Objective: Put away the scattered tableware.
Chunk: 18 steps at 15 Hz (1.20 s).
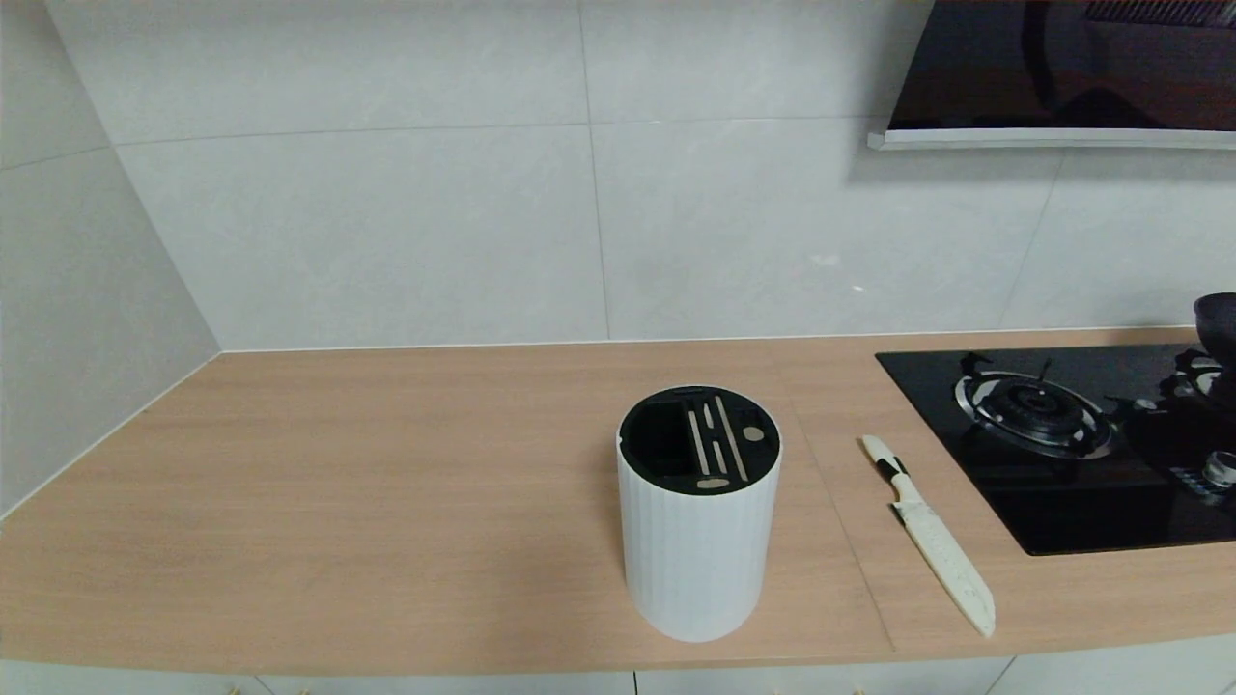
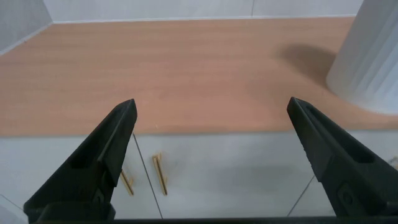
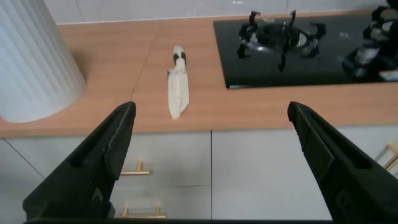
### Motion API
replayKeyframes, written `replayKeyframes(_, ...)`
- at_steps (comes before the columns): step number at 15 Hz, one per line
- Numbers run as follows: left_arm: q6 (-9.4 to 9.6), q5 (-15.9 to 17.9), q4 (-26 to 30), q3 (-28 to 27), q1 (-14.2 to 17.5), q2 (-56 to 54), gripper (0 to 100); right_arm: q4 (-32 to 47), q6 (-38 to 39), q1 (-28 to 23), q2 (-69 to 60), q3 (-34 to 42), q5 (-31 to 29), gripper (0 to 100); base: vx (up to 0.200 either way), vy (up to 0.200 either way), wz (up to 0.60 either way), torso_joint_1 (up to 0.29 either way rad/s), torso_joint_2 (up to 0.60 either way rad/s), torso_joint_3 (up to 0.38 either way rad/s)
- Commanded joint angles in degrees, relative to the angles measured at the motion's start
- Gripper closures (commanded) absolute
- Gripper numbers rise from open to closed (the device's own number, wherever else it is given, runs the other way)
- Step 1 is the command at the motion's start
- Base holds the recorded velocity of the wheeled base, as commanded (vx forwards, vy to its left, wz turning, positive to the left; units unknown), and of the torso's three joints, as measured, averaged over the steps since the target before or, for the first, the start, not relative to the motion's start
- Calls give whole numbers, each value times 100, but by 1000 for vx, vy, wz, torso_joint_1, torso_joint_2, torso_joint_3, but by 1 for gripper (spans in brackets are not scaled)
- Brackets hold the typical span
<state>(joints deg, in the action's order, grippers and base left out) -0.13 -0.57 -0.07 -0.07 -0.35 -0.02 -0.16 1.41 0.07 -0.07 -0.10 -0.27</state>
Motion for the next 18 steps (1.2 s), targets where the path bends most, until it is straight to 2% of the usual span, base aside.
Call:
replayKeyframes(1, -4, -4, -1, -1, 0, 2, 0, -2, -1, 1, 7, 1, 0, 0, 0, 0, 0, 286, -613, -334)
replayKeyframes(8, -4, 5, -1, -1, 0, 2, 0, -2, -1, 1, 7, 1, 0, 0, 0, 0, 0, 205, -420, -219)
replayKeyframes(18, 13, -4, -1, -1, 0, 2, 0, 7, -45, 1, 16, 1, 18, 0, 0, 0, 0, 7, -11, -6)
